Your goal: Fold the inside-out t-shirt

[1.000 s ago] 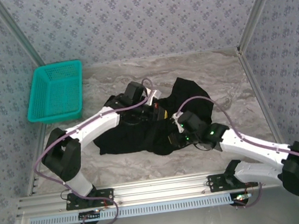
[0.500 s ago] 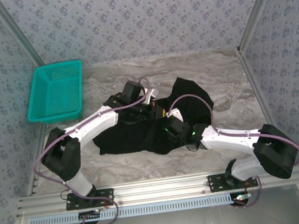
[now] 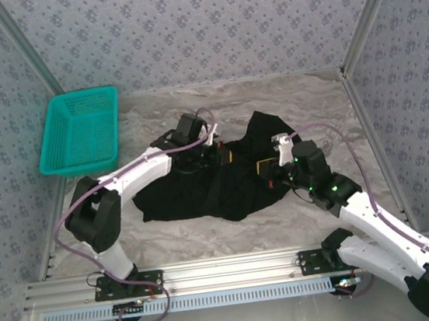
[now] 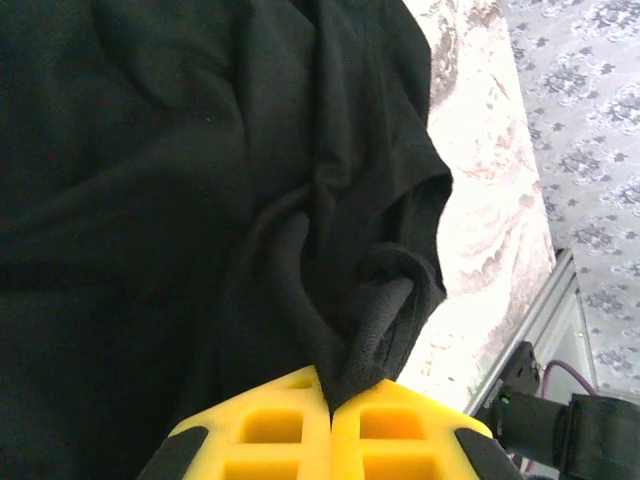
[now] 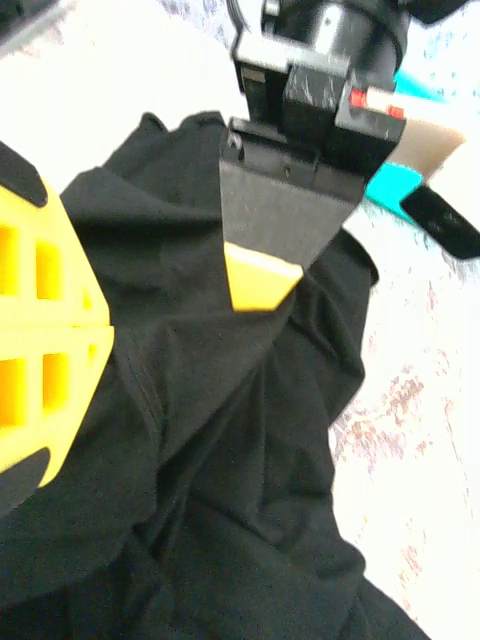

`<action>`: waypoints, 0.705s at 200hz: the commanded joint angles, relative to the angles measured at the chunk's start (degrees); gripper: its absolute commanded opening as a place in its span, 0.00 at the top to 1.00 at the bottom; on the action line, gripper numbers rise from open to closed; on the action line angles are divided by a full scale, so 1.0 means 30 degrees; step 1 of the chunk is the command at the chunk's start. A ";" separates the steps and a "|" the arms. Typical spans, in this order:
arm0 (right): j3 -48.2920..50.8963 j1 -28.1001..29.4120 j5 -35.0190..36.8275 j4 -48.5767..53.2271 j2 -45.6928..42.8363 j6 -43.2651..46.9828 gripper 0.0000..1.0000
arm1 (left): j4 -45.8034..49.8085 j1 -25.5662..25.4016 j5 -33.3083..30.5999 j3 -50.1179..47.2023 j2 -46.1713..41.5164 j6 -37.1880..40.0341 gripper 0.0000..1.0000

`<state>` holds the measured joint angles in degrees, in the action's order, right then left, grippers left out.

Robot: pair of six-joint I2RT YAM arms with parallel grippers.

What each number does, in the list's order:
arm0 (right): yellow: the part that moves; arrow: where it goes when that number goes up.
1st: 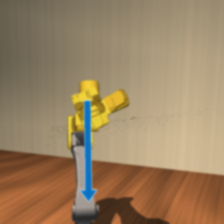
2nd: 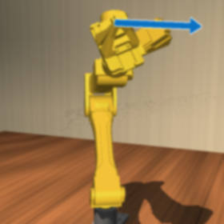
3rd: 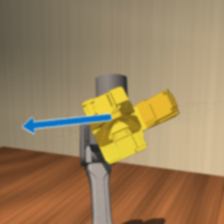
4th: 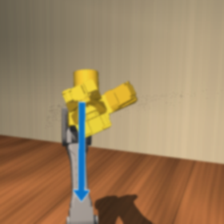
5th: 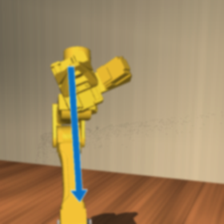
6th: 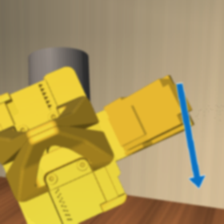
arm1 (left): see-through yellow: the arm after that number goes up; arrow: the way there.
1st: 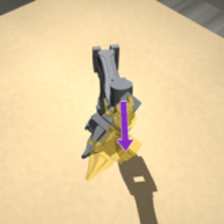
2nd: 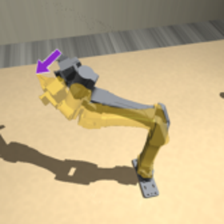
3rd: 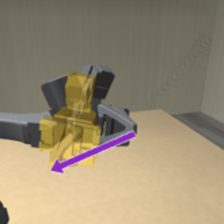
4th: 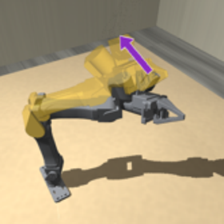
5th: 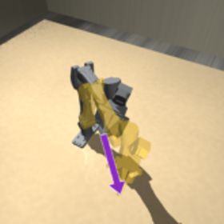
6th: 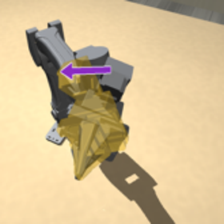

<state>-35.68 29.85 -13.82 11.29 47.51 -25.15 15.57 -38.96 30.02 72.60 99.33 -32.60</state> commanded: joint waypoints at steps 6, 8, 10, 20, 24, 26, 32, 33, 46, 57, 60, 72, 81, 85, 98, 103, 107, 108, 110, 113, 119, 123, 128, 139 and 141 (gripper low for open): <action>0.0503 0.0261 -0.2207 0.1016 0.0856 -0.0063 0.97 | -0.0093 0.0090 -0.0110 0.0901 0.0427 0.0356 1.00; 0.0491 0.0543 -0.1768 0.1086 0.0950 0.0001 0.95 | -0.0123 0.0080 -0.0055 0.0906 0.0433 0.0329 1.00; 0.0474 0.0848 -0.0948 0.1148 0.1112 0.0061 0.92 | -0.0123 0.0085 0.0025 0.0908 0.0442 0.0278 1.00; 0.0439 0.2506 0.2136 0.1182 0.1831 0.0318 0.82 | -0.0184 0.0069 0.0336 0.0857 0.0384 0.0133 1.00; 0.0413 0.3239 0.3190 0.1058 0.2155 0.0407 0.77 | -0.0161 0.0087 0.0427 0.0850 0.0355 0.0086 1.00; 0.0366 0.3551 0.3756 0.0972 0.2344 0.0441 0.75 | -0.0140 0.0086 0.0446 0.0850 0.0349 0.0064 1.00; 0.0216 0.4241 0.5109 0.0798 0.2949 0.0430 0.68 | -0.0056 0.0084 0.0510 0.0854 0.0276 0.0058 1.00; 0.0181 0.4383 0.5327 0.0774 0.3064 0.0436 0.67 | -0.0045 0.0090 0.0510 0.0852 0.0253 0.0057 1.00; -0.0382 0.5493 0.7587 0.0675 0.4605 0.0352 0.51 | 0.0086 0.0078 0.0670 0.0914 0.0103 0.0016 1.00; -0.0911 0.6344 0.9680 0.0799 0.5917 0.0702 0.40 | 0.0070 0.0072 0.0899 0.0922 -0.0024 -0.0021 1.00; -0.1049 0.6510 1.0066 0.0827 0.6221 0.0764 0.40 | 0.0099 0.0075 0.0944 0.0936 -0.0047 -0.0009 1.00; -0.1714 0.7365 1.2440 0.1224 0.7741 0.0887 0.35 | 0.0211 0.0067 0.0980 0.1020 -0.0172 -0.0028 1.00; -0.2193 0.7741 1.4031 0.1377 0.8920 0.0894 0.34 | 0.0243 0.0082 0.1001 0.1025 -0.0264 -0.0003 1.00; -0.2326 0.7871 1.4440 0.1490 0.9254 0.0774 0.33 | 0.0277 0.0068 0.1008 0.1011 -0.0317 -0.0003 1.00; -0.2659 0.8101 1.5487 0.1238 1.0517 0.0733 0.32 | 0.0346 0.0082 0.1048 0.1025 -0.0427 0.0012 1.00; -0.2744 0.8135 1.5848 0.0975 1.1022 0.0747 0.32 | 0.0372 0.0075 0.1039 0.1009 -0.0465 -0.0002 1.00; -0.2831 0.8132 1.6015 0.0829 1.1337 0.0665 0.32 | 0.0401 0.0075 0.1053 0.1002 -0.0487 -0.0003 1.00; -0.2837 0.8130 1.6083 0.0789 1.1418 0.0627 0.32 | 0.0403 0.0085 0.1060 0.0999 -0.0480 -0.0003 1.00; -0.2841 0.8150 1.6185 0.0678 1.1530 0.0628 0.33 | 0.0404 0.0079 0.1066 0.0975 -0.0497 -0.0003 1.00; -0.2868 0.8152 1.6280 0.0538 1.1730 0.0605 0.33 | 0.0405 0.0079 0.1071 0.0968 -0.0516 -0.0003 1.00; -0.2942 0.8097 1.6600 0.0347 1.2055 0.0589 0.36 | 0.0470 0.0082 0.1067 0.0967 -0.0551 -0.0002 1.00; -0.3021 0.8071 1.6796 0.0368 1.2227 0.0562 0.40 | 0.0513 0.0068 0.1045 0.0967 -0.0560 0.0051 1.00; -0.3147 0.8006 1.7026 0.0545 1.2406 0.0490 0.46 | 0.0576 0.0076 0.0985 0.0967 -0.0589 0.0087 1.00; -0.3412 0.7860 1.7092 0.0942 1.2441 0.0688 0.61 | 0.0613 0.0136 0.0866 0.0938 -0.0670 0.0063 1.00; -0.3424 0.7804 1.6950 0.1039 1.2401 0.0797 0.63 | 0.0611 0.0128 0.0863 0.0916 -0.0676 0.0036 1.00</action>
<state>-43.31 53.98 29.93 13.10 83.96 -23.00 16.45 -38.98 31.90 73.47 100.18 -32.62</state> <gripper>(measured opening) 0.490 0.043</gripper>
